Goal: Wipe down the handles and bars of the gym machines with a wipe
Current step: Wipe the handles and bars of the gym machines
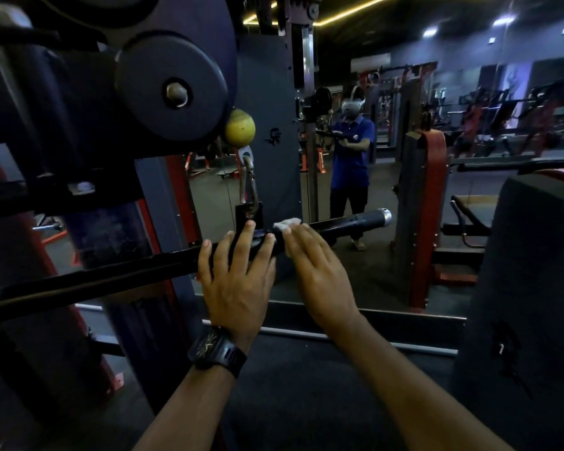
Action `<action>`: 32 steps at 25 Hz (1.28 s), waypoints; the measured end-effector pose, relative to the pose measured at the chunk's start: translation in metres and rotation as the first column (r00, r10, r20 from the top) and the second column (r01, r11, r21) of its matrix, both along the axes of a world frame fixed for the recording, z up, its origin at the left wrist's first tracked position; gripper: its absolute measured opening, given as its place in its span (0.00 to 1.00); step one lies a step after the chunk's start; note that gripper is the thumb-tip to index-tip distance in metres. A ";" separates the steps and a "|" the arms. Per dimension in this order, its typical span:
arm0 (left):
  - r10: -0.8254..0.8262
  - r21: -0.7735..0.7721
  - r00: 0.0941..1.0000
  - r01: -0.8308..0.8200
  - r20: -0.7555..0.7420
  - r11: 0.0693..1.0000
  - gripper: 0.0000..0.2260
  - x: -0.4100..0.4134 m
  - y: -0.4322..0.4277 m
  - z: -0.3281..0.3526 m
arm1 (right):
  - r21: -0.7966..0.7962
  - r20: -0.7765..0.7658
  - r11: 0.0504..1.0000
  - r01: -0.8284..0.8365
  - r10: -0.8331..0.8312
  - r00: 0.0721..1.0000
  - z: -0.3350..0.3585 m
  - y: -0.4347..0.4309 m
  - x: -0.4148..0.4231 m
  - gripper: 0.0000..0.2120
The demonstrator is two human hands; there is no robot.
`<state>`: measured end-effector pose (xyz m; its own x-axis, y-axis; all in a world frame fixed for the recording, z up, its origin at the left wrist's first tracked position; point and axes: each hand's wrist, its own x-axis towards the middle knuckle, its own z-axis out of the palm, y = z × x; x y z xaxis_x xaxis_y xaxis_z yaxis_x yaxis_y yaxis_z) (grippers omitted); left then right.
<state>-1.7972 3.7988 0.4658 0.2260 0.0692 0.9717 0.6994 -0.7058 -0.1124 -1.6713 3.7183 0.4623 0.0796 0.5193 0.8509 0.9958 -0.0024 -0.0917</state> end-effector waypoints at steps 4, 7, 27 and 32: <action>0.008 0.022 1.000 -0.008 0.018 1.000 0.15 0.005 0.004 -0.002 | 0.086 -0.356 0.993 0.079 -0.043 0.934 0.014 -0.003 0.065 0.20; 0.016 0.037 0.999 -0.017 0.049 0.999 0.13 0.012 0.003 -0.005 | -0.012 -0.370 0.972 0.236 -0.223 0.902 0.020 0.000 0.067 0.25; 0.103 0.041 0.994 -0.104 0.031 0.994 0.18 0.028 0.000 -0.003 | 0.006 -0.123 1.000 0.020 -0.019 0.992 0.020 -0.004 0.032 0.20; 0.109 0.036 0.993 -0.111 0.049 0.993 0.18 0.030 -0.002 -0.001 | 0.021 -0.142 1.000 -0.008 0.011 0.990 0.015 -0.015 0.049 0.18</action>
<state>-1.7671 3.7966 0.4649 0.1736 0.0532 0.9834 0.7779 -0.6198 -0.1038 -1.6221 3.7032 0.4773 0.1955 0.5037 0.8415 0.9727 0.0100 -0.2320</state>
